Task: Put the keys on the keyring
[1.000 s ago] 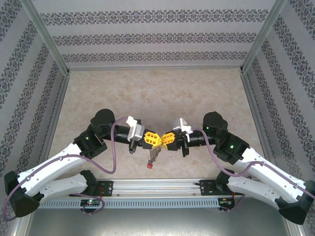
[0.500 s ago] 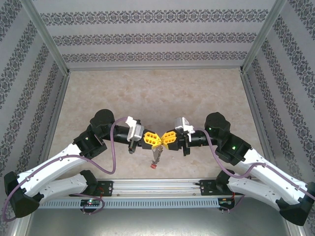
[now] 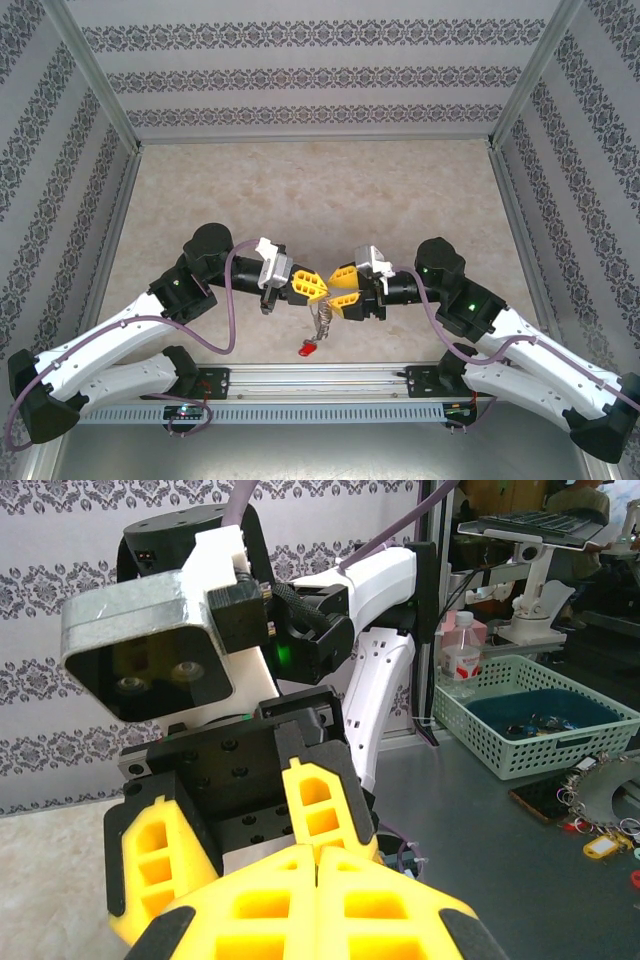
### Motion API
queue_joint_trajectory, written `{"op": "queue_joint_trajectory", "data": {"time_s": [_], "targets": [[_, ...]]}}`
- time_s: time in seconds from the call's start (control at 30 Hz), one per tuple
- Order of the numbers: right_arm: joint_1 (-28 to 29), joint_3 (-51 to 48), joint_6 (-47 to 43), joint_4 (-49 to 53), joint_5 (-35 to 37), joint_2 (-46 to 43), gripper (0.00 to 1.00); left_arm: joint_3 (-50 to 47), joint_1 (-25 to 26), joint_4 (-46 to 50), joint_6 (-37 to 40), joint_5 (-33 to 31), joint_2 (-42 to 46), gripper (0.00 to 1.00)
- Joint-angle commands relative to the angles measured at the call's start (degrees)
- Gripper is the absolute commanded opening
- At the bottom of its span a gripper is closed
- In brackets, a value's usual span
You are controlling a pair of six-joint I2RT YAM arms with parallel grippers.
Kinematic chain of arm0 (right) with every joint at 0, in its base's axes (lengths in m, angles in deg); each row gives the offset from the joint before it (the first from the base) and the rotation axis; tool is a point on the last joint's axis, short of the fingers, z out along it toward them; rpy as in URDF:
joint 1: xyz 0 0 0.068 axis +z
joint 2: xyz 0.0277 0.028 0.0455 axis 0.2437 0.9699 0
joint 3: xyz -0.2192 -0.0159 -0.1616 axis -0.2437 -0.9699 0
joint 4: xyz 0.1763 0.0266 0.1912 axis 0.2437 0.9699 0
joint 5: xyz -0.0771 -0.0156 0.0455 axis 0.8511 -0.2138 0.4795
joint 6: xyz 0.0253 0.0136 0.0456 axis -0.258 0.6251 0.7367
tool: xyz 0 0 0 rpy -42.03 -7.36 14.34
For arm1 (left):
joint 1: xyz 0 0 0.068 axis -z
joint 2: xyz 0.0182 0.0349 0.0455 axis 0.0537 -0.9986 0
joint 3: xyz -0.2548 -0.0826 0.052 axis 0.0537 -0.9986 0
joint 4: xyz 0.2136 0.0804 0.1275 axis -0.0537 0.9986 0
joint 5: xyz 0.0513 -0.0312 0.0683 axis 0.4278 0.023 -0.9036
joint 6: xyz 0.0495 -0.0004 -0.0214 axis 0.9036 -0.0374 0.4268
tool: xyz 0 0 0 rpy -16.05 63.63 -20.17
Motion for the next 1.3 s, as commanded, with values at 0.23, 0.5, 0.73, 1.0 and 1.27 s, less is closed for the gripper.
{"op": "queue_joint_trajectory", "data": {"time_s": [0.23,0.5,0.73,1.0,1.27], "targets": [[1.46,-1.11,0.72,-2.76,-2.77,-0.19,0.45,0.28,-0.99,-2.08,-0.9,1.68,0.94,0.0],[1.66,-1.12,0.83,-3.48,-1.47,0.5,0.42,0.15,-0.99,-1.86,-0.65,1.23,0.89,0.0],[1.8,-1.16,0.96,-3.49,-1.78,0.97,0.4,0.06,-1.17,-1.33,-0.2,0.57,1.12,0.0],[1.8,-0.42,0.01,-2.21,-0.21,0.88,0.1,0.22,-1.34,-0.74,0.19,-0.04,0.91,0.0],[1.45,2.22,-4.65,6.74,11.94,-1.09,0.0,-0.18,-1.35,2.54,2.49,-7.51,0.85,0.0]]}}
